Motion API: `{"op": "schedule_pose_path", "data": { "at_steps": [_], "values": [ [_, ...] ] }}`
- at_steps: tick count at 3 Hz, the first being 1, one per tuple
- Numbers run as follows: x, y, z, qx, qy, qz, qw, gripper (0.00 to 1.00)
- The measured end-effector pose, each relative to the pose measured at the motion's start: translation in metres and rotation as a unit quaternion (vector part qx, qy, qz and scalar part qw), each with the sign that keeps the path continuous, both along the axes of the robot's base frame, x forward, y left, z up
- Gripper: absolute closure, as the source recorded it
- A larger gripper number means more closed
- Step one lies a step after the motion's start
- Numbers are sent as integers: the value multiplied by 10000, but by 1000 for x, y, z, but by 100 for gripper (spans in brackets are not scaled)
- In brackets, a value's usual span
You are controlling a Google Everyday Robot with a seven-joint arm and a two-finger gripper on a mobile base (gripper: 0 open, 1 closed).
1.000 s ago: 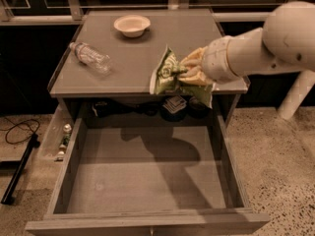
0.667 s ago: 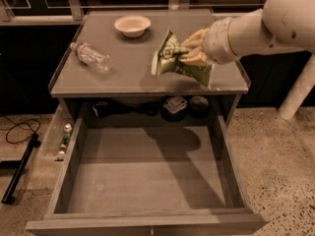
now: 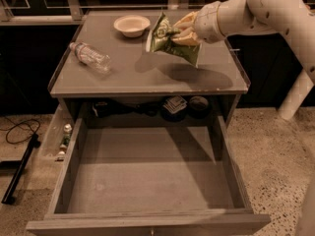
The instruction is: Pick green jalapeno chip bag from top drawer and place on counter
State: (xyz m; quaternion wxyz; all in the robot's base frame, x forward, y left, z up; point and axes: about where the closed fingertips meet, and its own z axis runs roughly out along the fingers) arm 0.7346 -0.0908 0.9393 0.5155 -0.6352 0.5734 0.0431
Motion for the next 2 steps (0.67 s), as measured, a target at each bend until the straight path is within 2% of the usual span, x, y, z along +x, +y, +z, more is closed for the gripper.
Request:
{"op": "schedule_pose_path", "data": {
  "at_steps": [1,2],
  "values": [
    [25,-9,-6,97,66,-179,9998,100],
    [33,-47,-9,-22,249,-938,9953,100]
  ]
}}
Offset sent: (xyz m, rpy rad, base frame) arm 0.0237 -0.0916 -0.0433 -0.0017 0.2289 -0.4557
